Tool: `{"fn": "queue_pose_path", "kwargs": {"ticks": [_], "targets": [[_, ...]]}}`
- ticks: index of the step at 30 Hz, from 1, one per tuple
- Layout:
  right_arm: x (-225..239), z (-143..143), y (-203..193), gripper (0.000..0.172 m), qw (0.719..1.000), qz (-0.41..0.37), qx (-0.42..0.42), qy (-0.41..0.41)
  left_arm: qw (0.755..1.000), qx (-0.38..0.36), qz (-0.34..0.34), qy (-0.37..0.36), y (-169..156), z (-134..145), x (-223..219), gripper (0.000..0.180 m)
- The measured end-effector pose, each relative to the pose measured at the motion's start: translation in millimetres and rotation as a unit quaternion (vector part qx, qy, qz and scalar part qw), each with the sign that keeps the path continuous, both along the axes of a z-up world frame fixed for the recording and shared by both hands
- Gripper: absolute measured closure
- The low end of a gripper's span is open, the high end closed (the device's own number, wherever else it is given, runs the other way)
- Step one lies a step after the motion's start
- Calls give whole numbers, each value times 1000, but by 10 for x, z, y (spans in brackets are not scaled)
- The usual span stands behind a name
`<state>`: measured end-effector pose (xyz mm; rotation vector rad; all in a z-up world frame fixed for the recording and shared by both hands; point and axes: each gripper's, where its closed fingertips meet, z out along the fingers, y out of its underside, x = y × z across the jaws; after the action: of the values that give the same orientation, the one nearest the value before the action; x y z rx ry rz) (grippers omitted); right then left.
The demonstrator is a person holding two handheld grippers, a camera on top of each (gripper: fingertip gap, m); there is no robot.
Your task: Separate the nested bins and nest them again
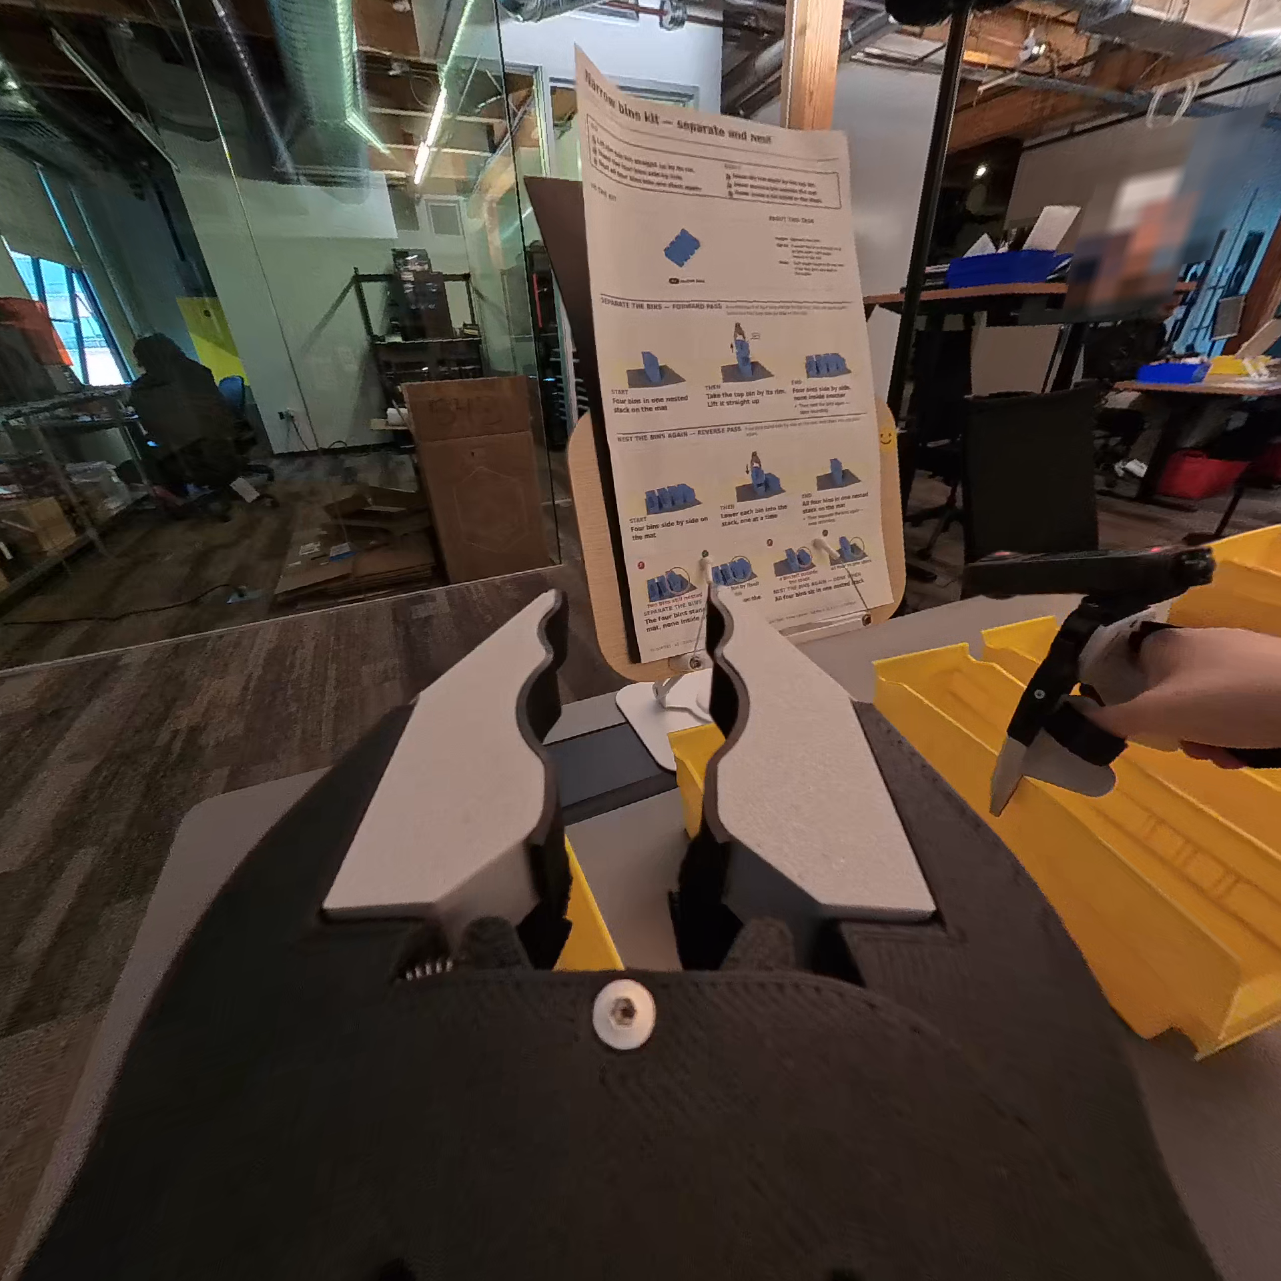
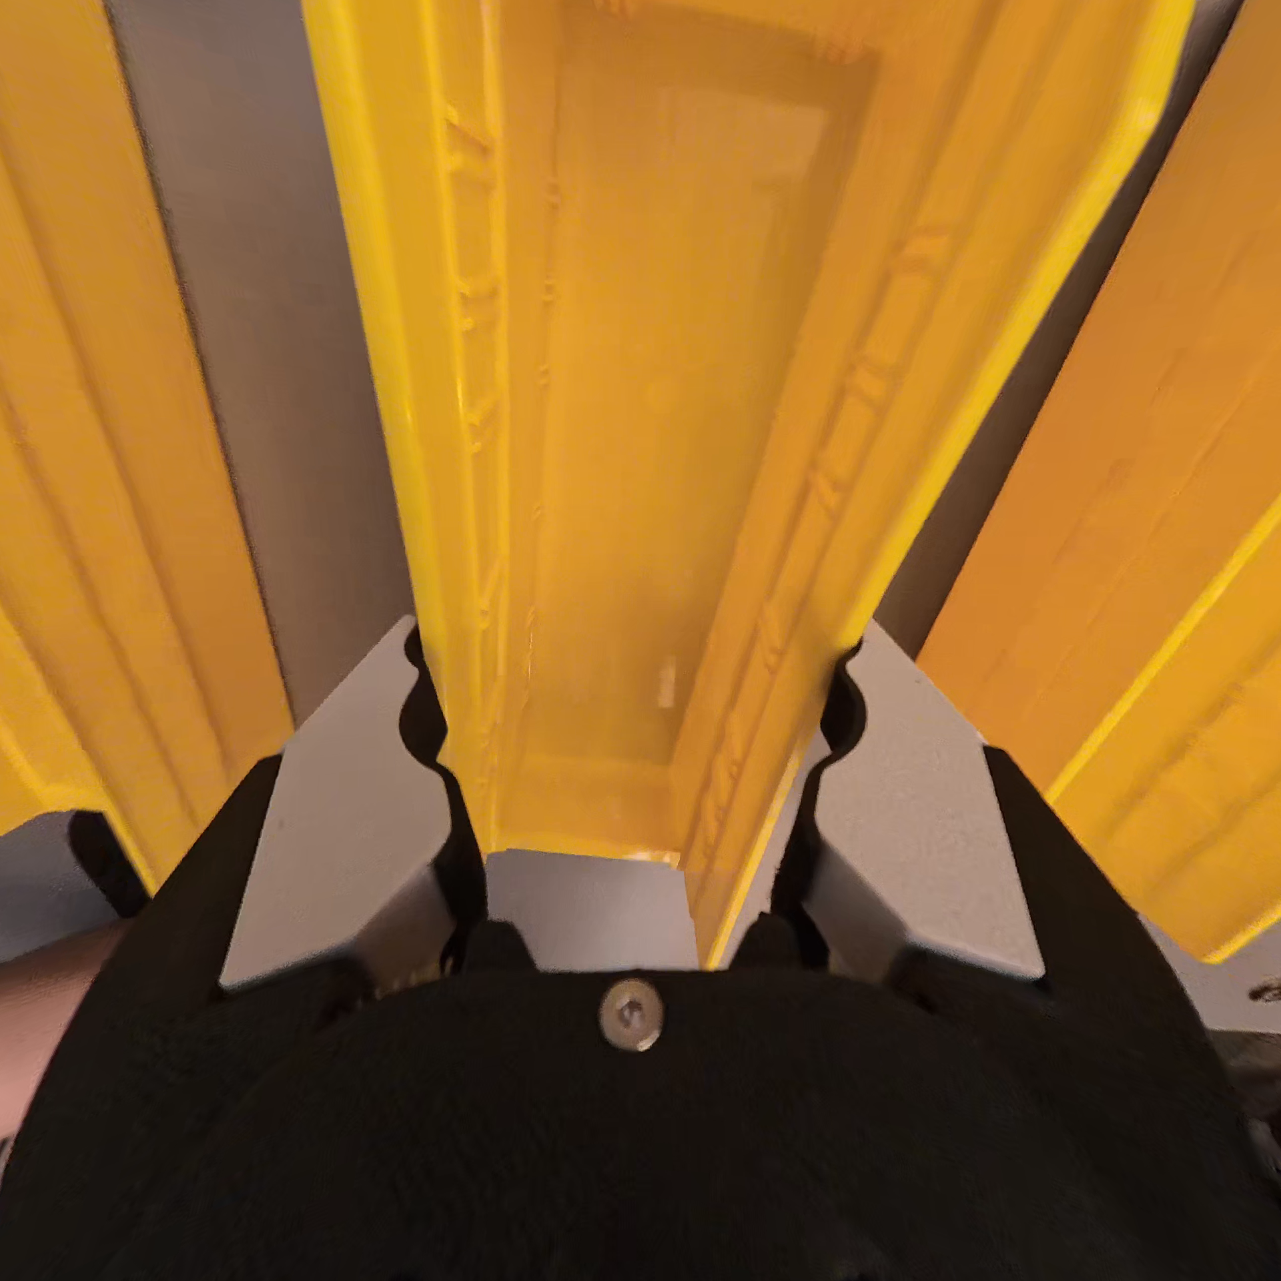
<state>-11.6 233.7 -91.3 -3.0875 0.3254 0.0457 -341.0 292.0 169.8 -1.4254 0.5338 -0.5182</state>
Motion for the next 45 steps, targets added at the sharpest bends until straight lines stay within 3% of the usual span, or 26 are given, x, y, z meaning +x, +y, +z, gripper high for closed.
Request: {"fn": "queue_pose_path", "kwargs": {"ticks": [5,10,14,18,23,36,45], "targets": [[-256,462,-40,58,1000,15,13,16,999,-1,-21,-43,-38,59,-93,142],[-776,1088,56,56,997,56,27,47,999,18,-17,-29,-63,94,-134,141],[-1392,1284,148,55,987,94,16,128,999,26,-11,-17,-95,120,-114,138],[-1811,1136,283,55,980,97,2,175,1000,19,-7,-4,-90,81,-95,137],[-1947,841,398,54,981,56,-20,184,1000,21,-13,-5,-123,104,-59,137],[-1883,456,551,54,996,20,-36,84,999,15,-40,-7,-184,105,33,133],[-1891,381,671,57,999,27,-7,41,999,9,-53,3,-205,78,148,134]]}}
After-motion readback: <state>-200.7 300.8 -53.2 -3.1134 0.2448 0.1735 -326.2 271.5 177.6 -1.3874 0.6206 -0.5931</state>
